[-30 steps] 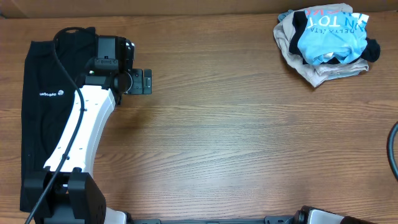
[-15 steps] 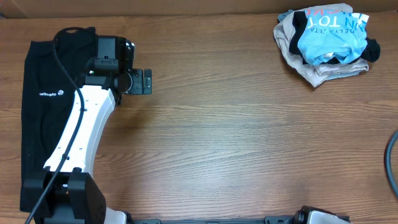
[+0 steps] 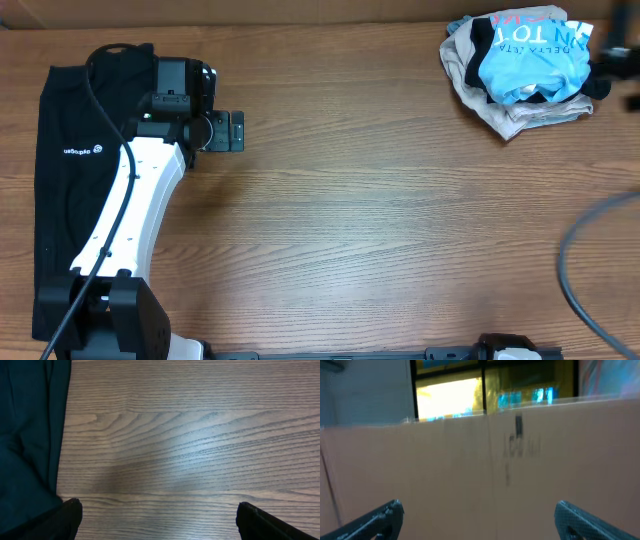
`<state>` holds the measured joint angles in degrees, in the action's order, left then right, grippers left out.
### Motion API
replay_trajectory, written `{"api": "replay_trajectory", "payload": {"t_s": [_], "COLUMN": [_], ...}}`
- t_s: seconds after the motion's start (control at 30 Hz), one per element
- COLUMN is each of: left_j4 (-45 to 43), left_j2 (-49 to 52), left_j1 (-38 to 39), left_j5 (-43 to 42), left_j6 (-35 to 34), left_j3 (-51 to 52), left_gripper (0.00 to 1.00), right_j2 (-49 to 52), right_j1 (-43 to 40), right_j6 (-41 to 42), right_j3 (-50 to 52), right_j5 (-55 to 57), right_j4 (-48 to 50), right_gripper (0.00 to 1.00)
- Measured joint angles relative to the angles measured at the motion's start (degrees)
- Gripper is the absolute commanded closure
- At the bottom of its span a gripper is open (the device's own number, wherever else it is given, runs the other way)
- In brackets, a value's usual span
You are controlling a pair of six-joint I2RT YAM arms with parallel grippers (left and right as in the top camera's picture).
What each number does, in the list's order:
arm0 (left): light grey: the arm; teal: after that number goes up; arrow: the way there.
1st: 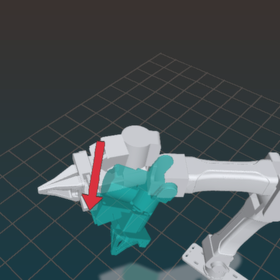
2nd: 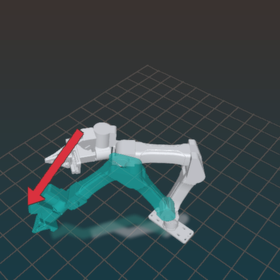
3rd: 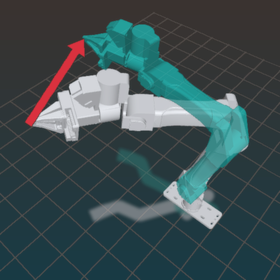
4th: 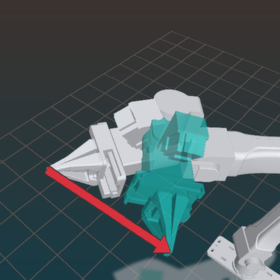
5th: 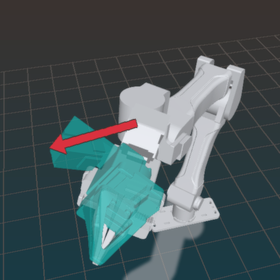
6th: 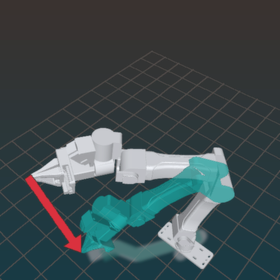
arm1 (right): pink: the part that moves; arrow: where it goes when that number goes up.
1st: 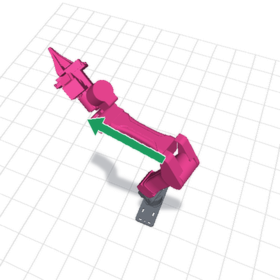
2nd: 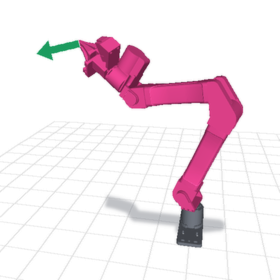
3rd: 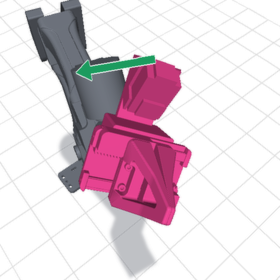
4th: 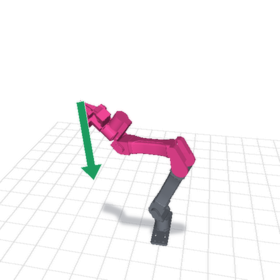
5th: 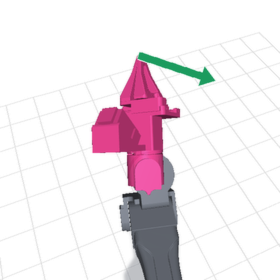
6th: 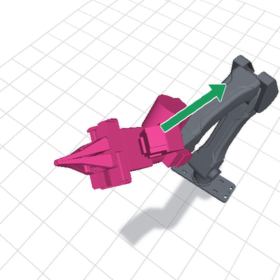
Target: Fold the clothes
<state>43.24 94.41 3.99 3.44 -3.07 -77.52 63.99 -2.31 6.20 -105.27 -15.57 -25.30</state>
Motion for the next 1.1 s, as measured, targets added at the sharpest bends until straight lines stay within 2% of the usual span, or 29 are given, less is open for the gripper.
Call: {"api": "replay_trajectory", "payload": {"t_s": [0.2,0.23,0.43,0.7,0.9,1.1], "left_j4": [0.0,0.0,0.0,0.0,0.0,0.0], "left_j2": [0.0,0.0,0.0,0.0,0.0,0.0], "left_j1": [0.0,0.0,0.0,0.0,0.0,0.0], "left_j5": [0.0,0.0,0.0,0.0,0.0,0.0], "left_j6": [0.0,0.0,0.0,0.0,0.0,0.0], "left_j3": [0.0,0.0,0.0,0.0,0.0,0.0], "left_gripper": [0.00,0.00,0.00,0.00,0.00,0.00], "right_j2": [-4.9,-5.1,-16.2,-29.6,-38.9,-49.2], "right_j1": [2.0,2.0,4.6,5.3,5.4,5.3], "right_j6": [0.0,0.0,0.0,0.0,0.0,0.0], "right_j3": [20.3,20.8,40.8,66.7,83.0,95.0], "right_j5": [2.6,2.6,7.1,9.6,10.0,10.0], "right_j4": [7.4,7.6,18.1,25.7,33.1,33.7], "right_gripper": [0.00,0.00,0.00,0.00,0.00,0.00]}}
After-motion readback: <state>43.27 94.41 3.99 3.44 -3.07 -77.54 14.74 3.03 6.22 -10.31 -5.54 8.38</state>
